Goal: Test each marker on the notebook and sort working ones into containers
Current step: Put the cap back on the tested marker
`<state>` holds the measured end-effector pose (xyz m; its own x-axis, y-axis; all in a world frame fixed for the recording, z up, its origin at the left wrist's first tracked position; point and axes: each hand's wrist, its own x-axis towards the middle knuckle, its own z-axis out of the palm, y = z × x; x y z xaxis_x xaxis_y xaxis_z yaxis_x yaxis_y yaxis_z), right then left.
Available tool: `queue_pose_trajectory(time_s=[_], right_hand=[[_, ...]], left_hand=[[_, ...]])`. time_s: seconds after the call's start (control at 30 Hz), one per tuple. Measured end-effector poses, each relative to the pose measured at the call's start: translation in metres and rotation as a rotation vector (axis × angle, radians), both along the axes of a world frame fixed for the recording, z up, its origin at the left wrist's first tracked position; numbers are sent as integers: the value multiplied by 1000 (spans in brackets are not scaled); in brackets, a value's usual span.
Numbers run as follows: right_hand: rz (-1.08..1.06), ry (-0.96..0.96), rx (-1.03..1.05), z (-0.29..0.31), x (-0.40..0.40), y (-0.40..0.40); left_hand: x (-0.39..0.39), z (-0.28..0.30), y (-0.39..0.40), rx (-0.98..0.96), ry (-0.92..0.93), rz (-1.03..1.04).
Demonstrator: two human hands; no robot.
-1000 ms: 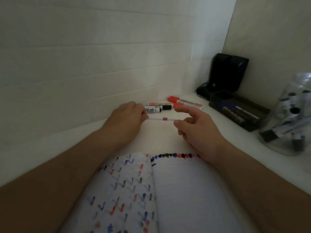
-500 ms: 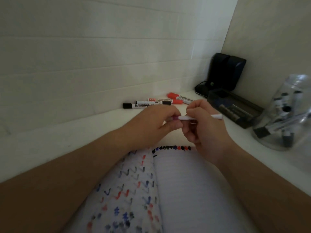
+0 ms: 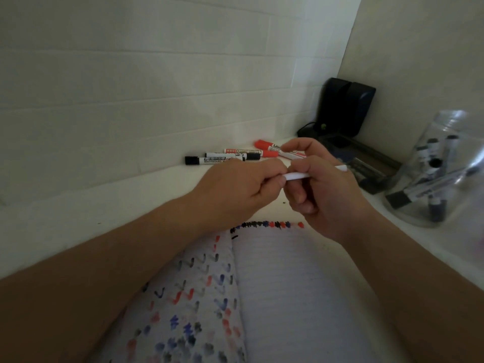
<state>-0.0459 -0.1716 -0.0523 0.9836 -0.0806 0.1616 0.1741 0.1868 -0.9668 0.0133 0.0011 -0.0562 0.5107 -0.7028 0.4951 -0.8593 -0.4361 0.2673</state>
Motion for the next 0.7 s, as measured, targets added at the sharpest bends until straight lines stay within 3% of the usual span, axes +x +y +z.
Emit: queue_pose_trajectory(time_s=[0.37, 0.53, 0.63, 0.7], right_hand=[[42, -9, -25, 4, -2, -4], [29, 45, 25, 11, -5, -12], [95, 89, -28, 7, -9, -3], [87, 123, -178, 0, -11, 13]], left_hand=[[3, -1, 5, -54, 301, -96], [22, 6, 23, -39, 611, 7], [39, 6, 42, 113, 722, 26], [41, 2, 45, 264, 674, 48]])
